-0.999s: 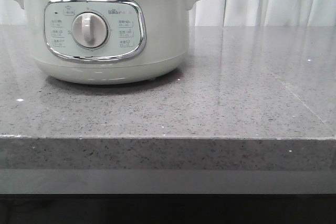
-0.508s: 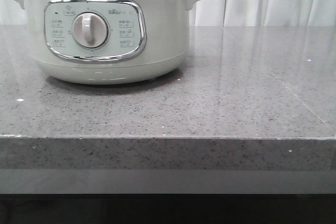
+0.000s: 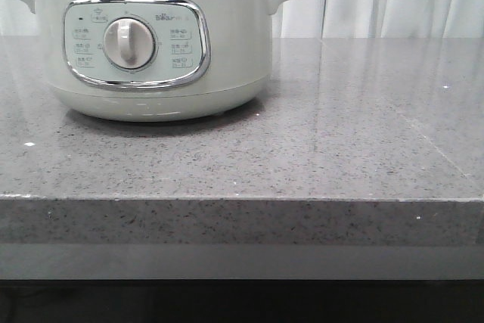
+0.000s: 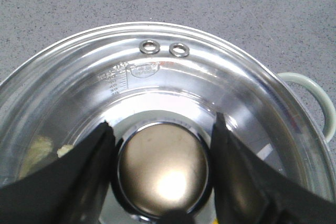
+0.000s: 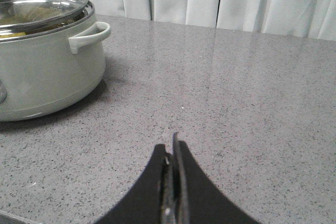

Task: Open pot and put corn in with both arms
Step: 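Lower the glass lid back onto the pot with the left gripper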

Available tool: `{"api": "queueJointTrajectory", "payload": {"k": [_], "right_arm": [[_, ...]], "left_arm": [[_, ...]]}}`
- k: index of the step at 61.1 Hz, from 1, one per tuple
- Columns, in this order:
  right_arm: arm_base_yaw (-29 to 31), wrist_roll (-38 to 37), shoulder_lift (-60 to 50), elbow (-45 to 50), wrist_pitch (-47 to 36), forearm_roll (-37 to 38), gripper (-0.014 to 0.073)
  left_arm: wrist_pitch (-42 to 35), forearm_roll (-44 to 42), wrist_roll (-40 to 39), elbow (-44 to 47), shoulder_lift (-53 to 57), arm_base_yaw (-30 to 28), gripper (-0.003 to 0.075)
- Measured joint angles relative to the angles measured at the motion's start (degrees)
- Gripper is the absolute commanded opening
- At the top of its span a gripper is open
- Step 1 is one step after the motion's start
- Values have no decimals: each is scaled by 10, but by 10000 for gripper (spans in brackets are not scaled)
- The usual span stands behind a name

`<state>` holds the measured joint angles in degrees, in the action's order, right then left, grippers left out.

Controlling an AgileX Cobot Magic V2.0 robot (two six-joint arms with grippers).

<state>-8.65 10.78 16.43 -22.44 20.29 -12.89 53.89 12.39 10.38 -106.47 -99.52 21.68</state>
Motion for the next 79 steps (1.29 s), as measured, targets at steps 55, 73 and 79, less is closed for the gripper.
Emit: {"api": "queueJointTrajectory", "payload": {"k": [55, 73, 79], "right_arm": [[0, 0, 0, 0, -1, 0, -68], [0, 0, 0, 0, -1, 0, -68], [0, 0, 0, 0, -1, 0, -68]], "left_arm": [[7, 0, 5, 0, -2, 13, 188], [-9, 1, 5, 7, -3, 13, 194], [-9, 1, 5, 8, -3, 13, 208]]}}
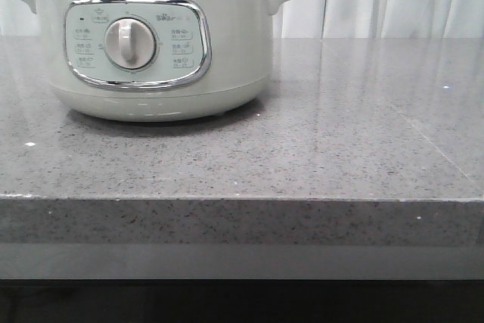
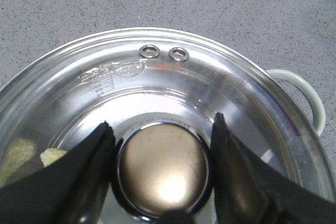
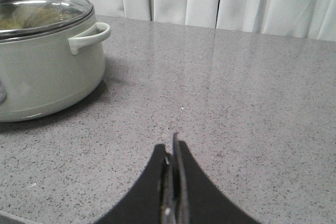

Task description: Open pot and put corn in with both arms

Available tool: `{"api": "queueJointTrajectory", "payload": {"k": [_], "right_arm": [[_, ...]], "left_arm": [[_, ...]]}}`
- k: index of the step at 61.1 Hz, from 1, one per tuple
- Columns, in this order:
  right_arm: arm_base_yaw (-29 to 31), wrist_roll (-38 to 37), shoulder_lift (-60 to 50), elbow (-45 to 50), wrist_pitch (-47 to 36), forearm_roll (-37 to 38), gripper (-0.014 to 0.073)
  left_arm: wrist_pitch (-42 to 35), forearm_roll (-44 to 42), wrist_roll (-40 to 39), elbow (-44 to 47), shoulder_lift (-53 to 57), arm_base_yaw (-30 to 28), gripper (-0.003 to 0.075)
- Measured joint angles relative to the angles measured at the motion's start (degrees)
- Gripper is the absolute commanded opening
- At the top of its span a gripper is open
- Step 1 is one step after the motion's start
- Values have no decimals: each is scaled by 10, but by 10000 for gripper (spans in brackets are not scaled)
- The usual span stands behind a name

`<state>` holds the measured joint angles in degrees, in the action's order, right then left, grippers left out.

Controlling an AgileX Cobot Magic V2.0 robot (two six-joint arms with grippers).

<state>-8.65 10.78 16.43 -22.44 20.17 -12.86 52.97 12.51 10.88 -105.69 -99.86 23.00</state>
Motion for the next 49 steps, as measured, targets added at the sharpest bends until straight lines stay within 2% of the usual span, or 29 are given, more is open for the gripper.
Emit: {"api": "queueJointTrajectory", "payload": {"k": [9, 20, 27, 43, 49], "right_arm": [[0, 0, 0, 0, 0, 0, -68], [0, 0, 0, 0, 0, 0, -68], [0, 0, 0, 0, 0, 0, -68], [0, 0, 0, 0, 0, 0, -68], [0, 0, 0, 0, 0, 0, -68]], "left_arm": [[0, 0, 0, 0, 0, 0, 279], [-2, 0, 0, 0, 0, 0, 435], [-7, 0, 0, 0, -4, 0, 500], [-7, -1, 0, -32, 18, 0, 498], [-1, -2, 0, -37, 44, 0, 417]]}}
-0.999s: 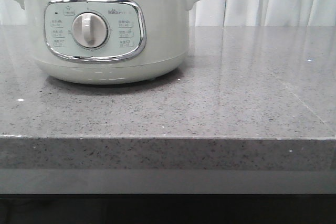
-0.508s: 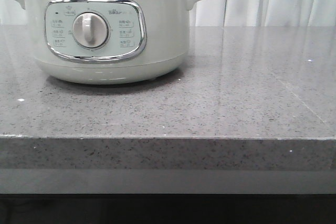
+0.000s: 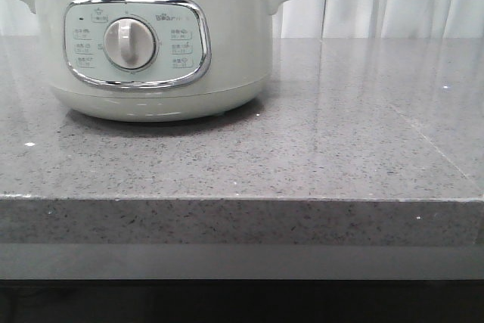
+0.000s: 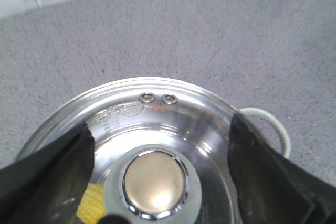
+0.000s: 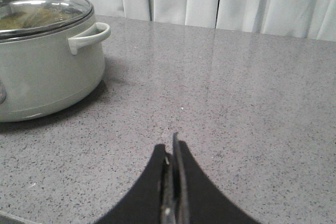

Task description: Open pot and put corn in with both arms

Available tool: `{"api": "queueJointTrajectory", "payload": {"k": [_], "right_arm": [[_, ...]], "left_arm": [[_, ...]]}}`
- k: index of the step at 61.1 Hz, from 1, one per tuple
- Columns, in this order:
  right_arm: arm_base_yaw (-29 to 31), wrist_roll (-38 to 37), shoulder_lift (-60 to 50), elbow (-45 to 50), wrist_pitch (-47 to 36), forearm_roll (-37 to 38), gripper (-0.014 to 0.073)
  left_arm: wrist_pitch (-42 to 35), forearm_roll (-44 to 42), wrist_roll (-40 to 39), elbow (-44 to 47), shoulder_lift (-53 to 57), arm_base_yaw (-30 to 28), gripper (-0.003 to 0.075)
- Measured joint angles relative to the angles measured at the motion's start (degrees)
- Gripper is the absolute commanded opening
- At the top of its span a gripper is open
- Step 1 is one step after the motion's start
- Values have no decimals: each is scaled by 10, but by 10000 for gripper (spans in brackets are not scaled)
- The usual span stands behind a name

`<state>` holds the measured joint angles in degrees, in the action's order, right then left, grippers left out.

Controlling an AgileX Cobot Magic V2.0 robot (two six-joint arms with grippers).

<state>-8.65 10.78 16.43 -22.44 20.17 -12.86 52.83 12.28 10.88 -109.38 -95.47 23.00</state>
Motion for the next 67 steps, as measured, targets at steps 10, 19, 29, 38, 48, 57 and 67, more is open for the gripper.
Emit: {"api": "queueJointTrajectory", "payload": {"k": [10, 19, 29, 38, 48, 57, 67], "right_arm": [[0, 0, 0, 0, 0, 0, -68], [0, 0, 0, 0, 0, 0, -68], [0, 1, 0, 0, 0, 0, -68], [0, 1, 0, 0, -1, 0, -68], [0, 1, 0, 0, -1, 0, -68], [0, 1, 0, 0, -1, 0, -68], [0, 1, 0, 0, -1, 0, -68]], "left_arm": [[42, -10, 2, -3, 31, 0, 122], [92, -12, 19, -3, 44, 0, -19], [87, -10, 26, 53, 86, 0, -19], [42, -9, 27, 159, 162, 0, -18], [-31, -8, 28, 308, 275, 0, -18], [-107, -3, 29, 442, 402, 0, -18], [-184, 4, 29, 577, 530, 0, -18]]}}
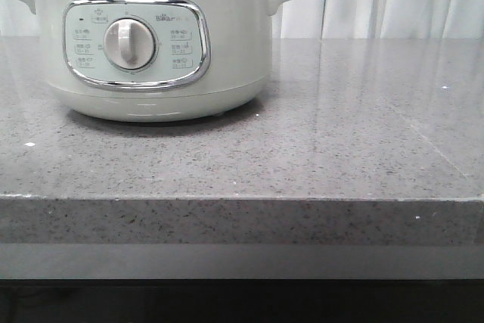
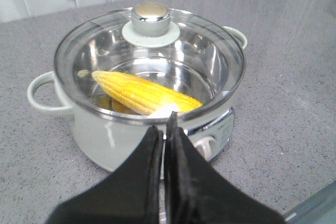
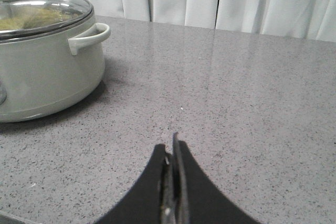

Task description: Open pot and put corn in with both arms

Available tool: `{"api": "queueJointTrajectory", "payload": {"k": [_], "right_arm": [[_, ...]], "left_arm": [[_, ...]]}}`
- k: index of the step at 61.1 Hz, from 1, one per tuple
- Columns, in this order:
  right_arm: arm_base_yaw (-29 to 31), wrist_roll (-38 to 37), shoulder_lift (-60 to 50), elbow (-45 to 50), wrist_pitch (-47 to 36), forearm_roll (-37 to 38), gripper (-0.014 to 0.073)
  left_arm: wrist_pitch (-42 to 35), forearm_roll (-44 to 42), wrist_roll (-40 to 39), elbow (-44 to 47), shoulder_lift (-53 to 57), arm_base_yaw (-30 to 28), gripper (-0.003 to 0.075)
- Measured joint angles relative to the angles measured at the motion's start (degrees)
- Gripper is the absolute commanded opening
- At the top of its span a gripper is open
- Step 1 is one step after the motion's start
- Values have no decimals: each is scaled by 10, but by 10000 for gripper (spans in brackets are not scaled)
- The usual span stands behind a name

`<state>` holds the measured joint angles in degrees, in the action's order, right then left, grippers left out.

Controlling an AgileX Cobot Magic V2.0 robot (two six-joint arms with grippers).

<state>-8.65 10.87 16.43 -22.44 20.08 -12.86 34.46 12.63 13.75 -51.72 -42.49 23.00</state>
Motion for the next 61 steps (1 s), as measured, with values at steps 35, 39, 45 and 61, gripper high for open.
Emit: {"api": "queueJointTrajectory", "payload": {"k": [35, 39, 45, 61], "right_arm": [[0, 0, 0, 0, 0, 1, -68], [0, 0, 0, 0, 0, 1, -68], [0, 0, 0, 0, 0, 1, -68], [0, 0, 0, 0, 0, 1, -68]], "left_arm": [[-93, 53, 0, 286, 369, 0, -18], [-95, 53, 0, 295, 372, 0, -18], [-96, 53, 0, 307, 372, 0, -18], [-101, 50, 0, 317, 372, 0, -18]]}}
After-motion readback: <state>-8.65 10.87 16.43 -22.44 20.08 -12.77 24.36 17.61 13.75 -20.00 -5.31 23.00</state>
